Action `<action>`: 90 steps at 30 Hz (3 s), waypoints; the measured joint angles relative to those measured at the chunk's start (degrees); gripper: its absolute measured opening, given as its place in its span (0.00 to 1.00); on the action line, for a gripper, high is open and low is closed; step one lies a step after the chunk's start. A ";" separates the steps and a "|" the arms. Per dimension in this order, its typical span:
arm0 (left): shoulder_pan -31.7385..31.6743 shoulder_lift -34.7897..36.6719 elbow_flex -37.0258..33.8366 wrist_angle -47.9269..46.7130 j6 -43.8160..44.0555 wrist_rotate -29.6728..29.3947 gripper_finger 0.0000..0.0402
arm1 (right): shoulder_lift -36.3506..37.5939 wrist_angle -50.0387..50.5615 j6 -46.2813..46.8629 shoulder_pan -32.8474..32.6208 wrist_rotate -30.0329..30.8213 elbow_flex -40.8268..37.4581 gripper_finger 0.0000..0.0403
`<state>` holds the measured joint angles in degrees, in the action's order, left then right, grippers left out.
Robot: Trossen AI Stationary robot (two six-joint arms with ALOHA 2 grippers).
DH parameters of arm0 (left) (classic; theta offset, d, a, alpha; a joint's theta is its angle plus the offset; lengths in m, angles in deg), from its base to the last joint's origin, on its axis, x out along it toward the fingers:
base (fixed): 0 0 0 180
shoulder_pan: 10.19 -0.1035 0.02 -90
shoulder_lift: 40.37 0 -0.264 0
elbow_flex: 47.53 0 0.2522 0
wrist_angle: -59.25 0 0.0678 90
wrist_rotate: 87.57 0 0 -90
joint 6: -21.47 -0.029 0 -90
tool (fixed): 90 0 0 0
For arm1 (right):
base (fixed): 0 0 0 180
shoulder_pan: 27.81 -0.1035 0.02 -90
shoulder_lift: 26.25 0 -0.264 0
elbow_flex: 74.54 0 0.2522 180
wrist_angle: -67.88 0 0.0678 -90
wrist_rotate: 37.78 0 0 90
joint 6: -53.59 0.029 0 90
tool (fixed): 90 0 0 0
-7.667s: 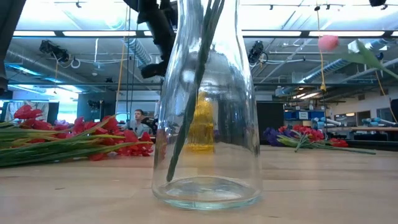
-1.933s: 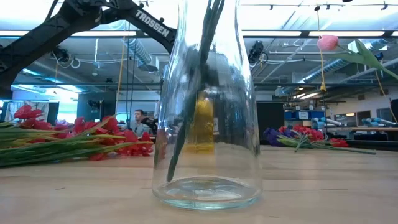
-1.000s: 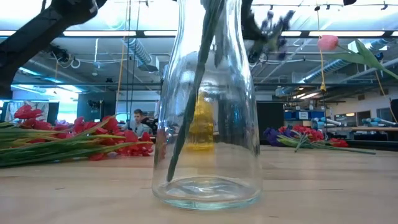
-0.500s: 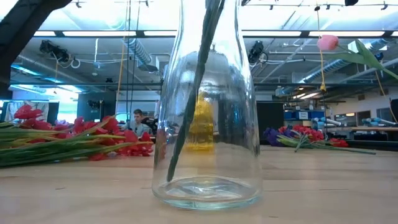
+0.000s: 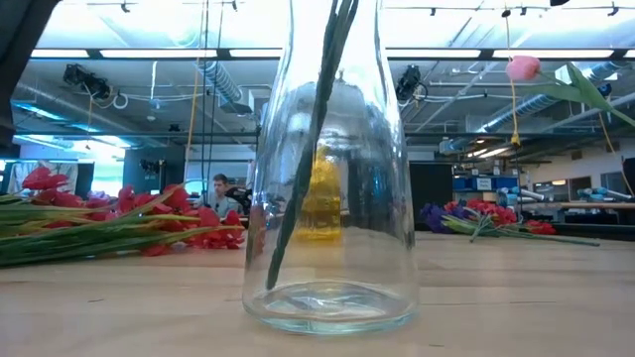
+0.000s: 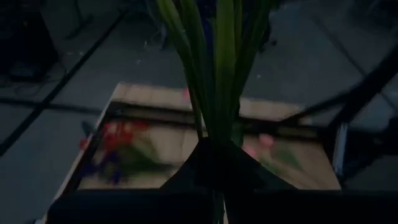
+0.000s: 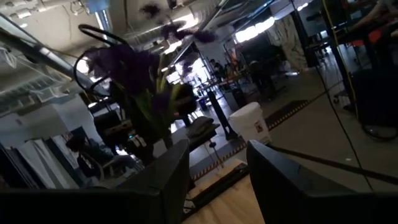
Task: Sort flowers into vase by color
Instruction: Put the left purple flower into the yellow vase
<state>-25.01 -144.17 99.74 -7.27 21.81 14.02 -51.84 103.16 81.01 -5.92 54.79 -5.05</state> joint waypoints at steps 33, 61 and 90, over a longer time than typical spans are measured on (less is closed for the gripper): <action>-2.05 33.27 -92.09 99.90 11.74 7.26 0.04 | -4.92 -0.92 3.11 0.00 4.89 0.00 0.42; 0.59 27.88 -96.16 105.89 12.27 6.77 0.04 | -7.14 -1.36 3.93 0.00 4.86 0.00 0.42; 2.20 19.26 -96.13 107.73 13.18 5.89 0.05 | -7.14 -1.36 3.03 0.00 4.85 0.00 0.42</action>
<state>-22.81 -124.91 3.62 100.46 34.98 19.91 -58.98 101.80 84.04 -5.92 59.64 -5.05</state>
